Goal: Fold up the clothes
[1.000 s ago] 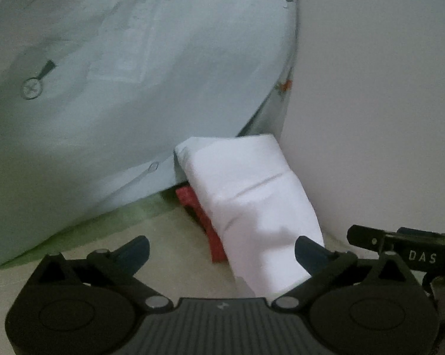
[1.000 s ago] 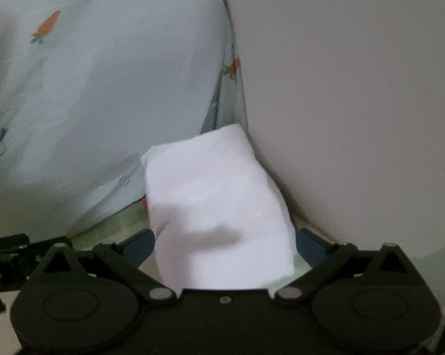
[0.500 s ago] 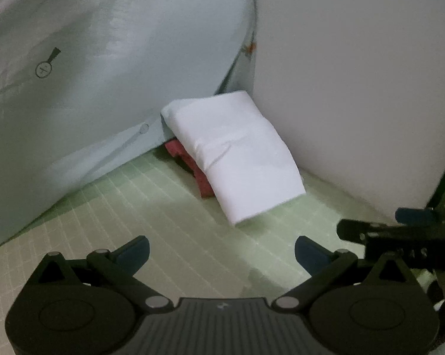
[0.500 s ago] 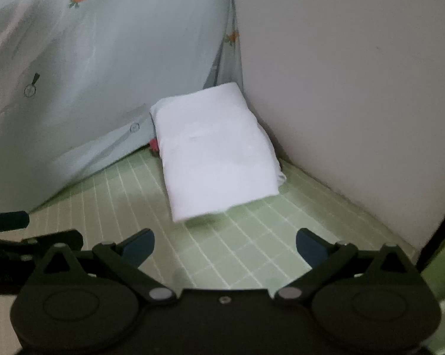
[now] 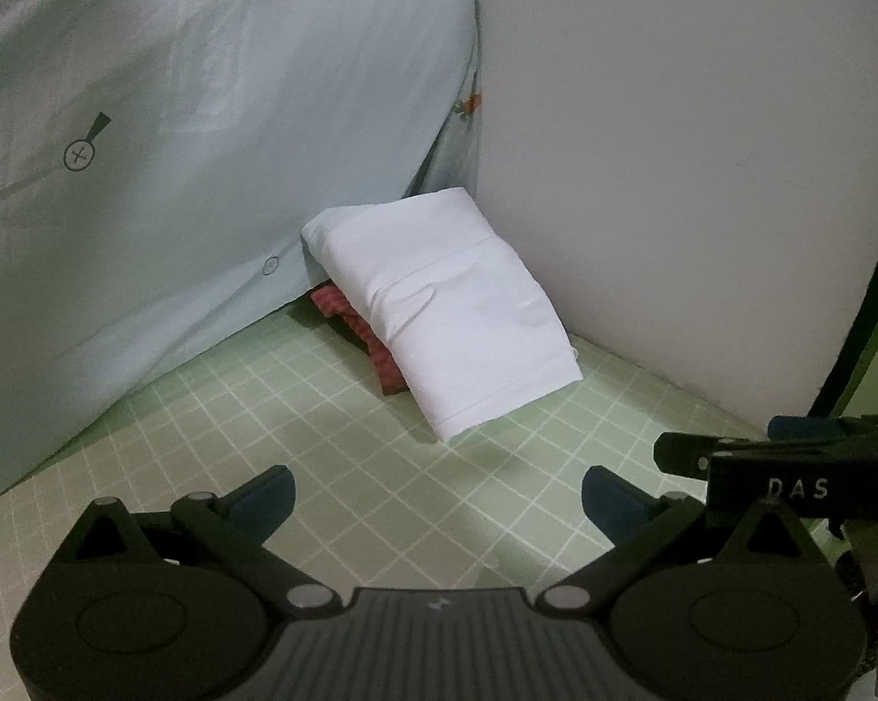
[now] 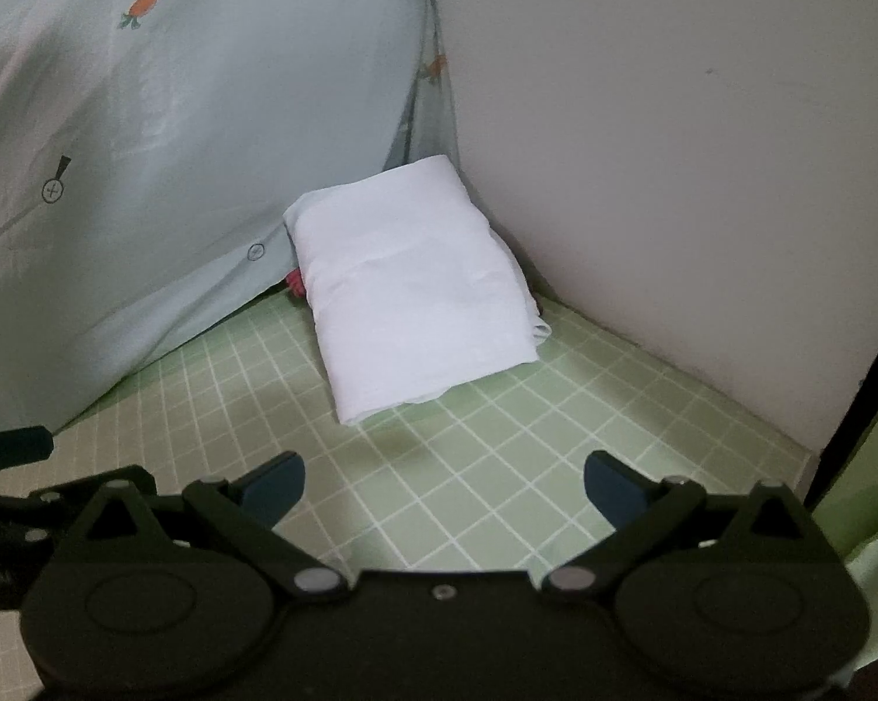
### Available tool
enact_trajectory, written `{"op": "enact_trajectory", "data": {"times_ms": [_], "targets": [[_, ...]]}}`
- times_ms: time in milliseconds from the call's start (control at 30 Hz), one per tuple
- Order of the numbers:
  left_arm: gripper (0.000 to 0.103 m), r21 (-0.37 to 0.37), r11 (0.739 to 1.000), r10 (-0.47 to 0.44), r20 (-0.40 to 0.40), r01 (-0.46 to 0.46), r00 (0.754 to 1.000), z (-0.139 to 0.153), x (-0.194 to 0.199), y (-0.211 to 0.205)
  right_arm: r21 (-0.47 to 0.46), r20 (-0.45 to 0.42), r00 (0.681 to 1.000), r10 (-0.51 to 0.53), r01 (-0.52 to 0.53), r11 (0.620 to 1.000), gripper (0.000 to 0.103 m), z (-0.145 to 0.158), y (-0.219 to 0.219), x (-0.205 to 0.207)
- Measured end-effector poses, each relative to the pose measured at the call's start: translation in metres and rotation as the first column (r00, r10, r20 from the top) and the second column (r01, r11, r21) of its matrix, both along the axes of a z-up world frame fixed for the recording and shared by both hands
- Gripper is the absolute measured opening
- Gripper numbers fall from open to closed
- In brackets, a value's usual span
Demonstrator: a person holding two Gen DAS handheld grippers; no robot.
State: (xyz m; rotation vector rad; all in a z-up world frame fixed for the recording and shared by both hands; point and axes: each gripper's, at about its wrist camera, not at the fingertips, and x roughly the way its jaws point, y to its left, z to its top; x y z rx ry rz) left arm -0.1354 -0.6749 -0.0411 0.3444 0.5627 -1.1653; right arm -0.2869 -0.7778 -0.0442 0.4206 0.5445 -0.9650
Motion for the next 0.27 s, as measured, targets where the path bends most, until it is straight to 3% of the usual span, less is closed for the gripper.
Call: {"op": "enact_trajectory", "data": {"times_ms": [267], "targets": [[0.103, -0.014, 1.000, 0.000, 0.001, 0.000, 1.000, 0.0028, -0.0013, 0.0028, -0.007, 0.001, 1.000, -0.003, 0.003, 1.000, 0.103, 0.0022, 0.0038, -0.0025]]}}
